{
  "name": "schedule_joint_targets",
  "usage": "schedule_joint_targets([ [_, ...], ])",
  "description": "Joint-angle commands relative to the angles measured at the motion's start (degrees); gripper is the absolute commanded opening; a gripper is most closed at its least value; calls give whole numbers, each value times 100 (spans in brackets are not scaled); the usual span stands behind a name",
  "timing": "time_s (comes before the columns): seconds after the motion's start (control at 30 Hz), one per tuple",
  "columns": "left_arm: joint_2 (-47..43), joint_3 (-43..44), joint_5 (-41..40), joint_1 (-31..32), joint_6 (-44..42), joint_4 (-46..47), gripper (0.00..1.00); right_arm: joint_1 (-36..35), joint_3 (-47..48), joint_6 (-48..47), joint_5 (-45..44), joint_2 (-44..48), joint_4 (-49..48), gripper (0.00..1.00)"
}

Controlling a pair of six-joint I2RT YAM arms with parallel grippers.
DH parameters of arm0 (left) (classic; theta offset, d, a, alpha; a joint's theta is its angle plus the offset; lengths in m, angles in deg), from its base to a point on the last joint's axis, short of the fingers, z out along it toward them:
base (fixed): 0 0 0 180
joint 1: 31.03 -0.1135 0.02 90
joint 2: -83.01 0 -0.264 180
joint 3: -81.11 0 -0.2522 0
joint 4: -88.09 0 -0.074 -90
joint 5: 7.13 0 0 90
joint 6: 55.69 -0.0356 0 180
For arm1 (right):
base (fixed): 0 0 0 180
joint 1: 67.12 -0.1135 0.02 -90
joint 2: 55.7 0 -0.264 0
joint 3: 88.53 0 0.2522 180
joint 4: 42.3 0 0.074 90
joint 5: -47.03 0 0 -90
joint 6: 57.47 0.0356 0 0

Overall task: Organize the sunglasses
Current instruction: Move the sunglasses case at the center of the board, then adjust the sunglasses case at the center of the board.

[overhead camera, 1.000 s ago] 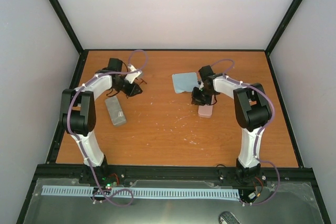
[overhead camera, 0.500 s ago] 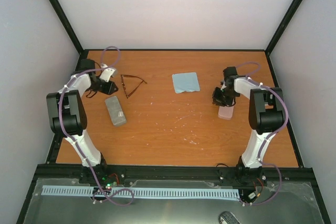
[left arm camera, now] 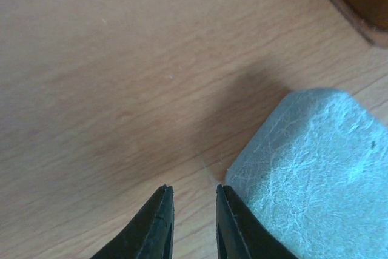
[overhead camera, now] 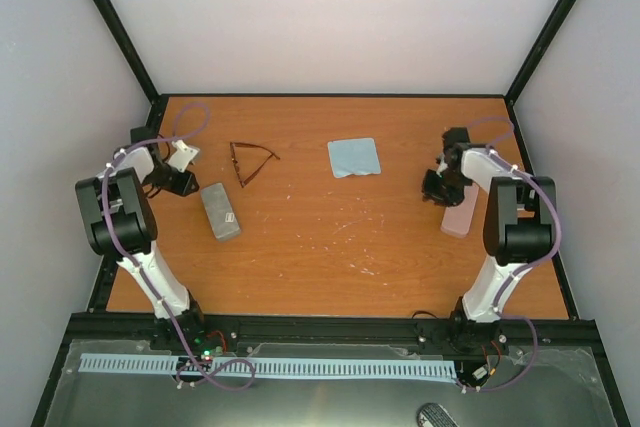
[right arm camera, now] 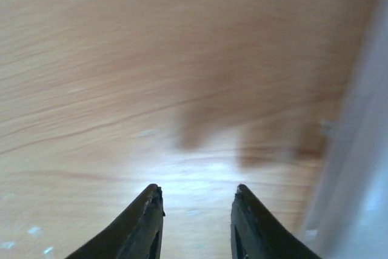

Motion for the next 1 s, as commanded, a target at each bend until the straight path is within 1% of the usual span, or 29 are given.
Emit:
schedule_joint_targets([
  [0.0, 275, -173, -52, 20, -429, -282, 20, -1012, 736, -618, -65, 530, 154, 33],
  [0.17, 250, -418, 187, 163, -494, -459, 20, -1996, 1542, -880, 546, 154, 465, 36],
  [0.3, 51, -734, 342, 484, -463, -441, 19, -2616, 2038, -987, 932, -277, 743, 38],
  [0.5, -270, -1144, 774, 967, -162, -473, 19, -3247, 2582, -969, 1194, -721, 1021, 56],
  [0.63, -611, -1535, 968, 1125, -92, -471, 19, -3625, 2846, -904, 1308, -890, 1190, 58],
  [0.7, -780, -1739, 1060, 1159, -83, -436, 19, -3815, 2832, -961, 1336, -916, 1152, 58],
  [0.83, -1119, -2152, 1246, 1282, 15, -311, 19, -4014, 2473, -897, 1580, -878, 790, 58],
  [0.9, -1266, -2316, 1263, 1443, 98, -202, 18, -4119, 2314, -870, 1666, -852, 645, 61],
  [0.97, -1370, -2433, 1295, 1627, 227, -91, 19, -4222, 2195, -780, 1693, -870, 546, 62],
])
